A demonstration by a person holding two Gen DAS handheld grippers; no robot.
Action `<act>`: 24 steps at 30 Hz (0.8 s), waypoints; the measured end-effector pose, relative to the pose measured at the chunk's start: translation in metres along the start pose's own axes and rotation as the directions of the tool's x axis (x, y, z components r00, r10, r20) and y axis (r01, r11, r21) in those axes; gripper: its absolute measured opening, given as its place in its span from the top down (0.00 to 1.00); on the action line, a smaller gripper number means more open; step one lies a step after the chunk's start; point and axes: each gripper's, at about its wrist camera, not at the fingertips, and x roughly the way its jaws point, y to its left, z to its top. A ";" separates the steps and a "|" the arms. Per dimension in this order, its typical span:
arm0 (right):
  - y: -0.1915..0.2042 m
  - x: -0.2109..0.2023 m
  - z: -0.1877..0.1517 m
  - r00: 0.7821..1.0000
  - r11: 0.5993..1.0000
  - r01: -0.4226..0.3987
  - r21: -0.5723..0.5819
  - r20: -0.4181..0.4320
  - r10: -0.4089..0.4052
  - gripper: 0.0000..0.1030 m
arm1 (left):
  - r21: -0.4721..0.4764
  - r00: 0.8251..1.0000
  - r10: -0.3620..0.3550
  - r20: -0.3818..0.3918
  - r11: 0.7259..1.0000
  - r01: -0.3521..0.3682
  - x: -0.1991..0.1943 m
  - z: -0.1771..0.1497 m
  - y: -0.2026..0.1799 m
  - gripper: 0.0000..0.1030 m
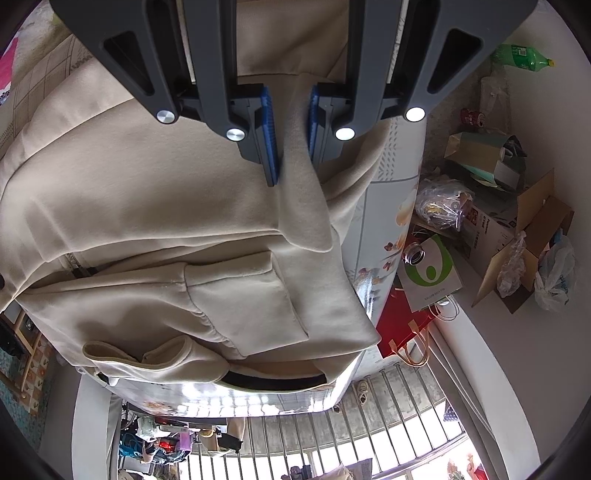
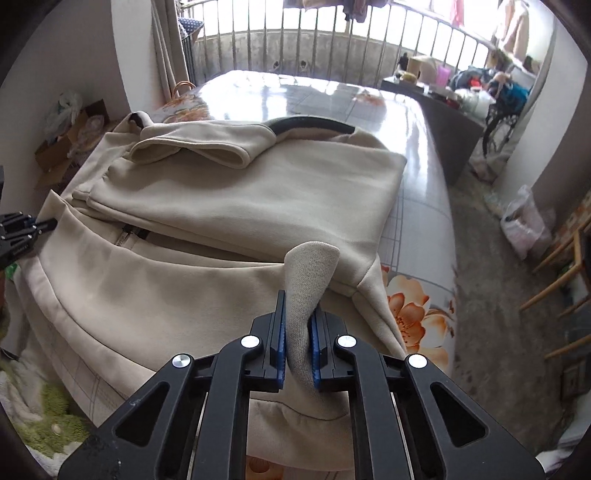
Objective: Fold large clothes
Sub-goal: 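Lift the gripped side edge up with both tools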
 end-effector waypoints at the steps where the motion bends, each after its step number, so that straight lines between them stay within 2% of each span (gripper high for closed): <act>1: 0.005 -0.004 -0.001 1.000 0.999 0.029 -0.017 0.011 -0.029 0.92 | -0.002 1.000 -0.001 0.001 1.000 0.001 0.000 0.000 0.000 0.86; 5: 0.010 -0.021 -0.003 0.995 0.996 0.089 -0.031 0.048 -0.087 0.92 | -0.004 1.000 -0.001 0.013 1.000 0.001 -0.003 -0.001 0.001 0.86; 13: 0.012 -0.043 -0.002 0.989 0.994 0.109 0.013 0.096 -0.109 0.92 | -0.006 0.997 -0.013 0.082 1.000 0.013 -0.024 -0.003 0.006 0.94; 24: 0.011 -0.070 -0.008 0.978 0.989 0.128 0.075 0.154 -0.138 0.92 | -0.037 0.985 -0.032 0.171 0.999 0.039 -0.061 -0.003 0.014 0.95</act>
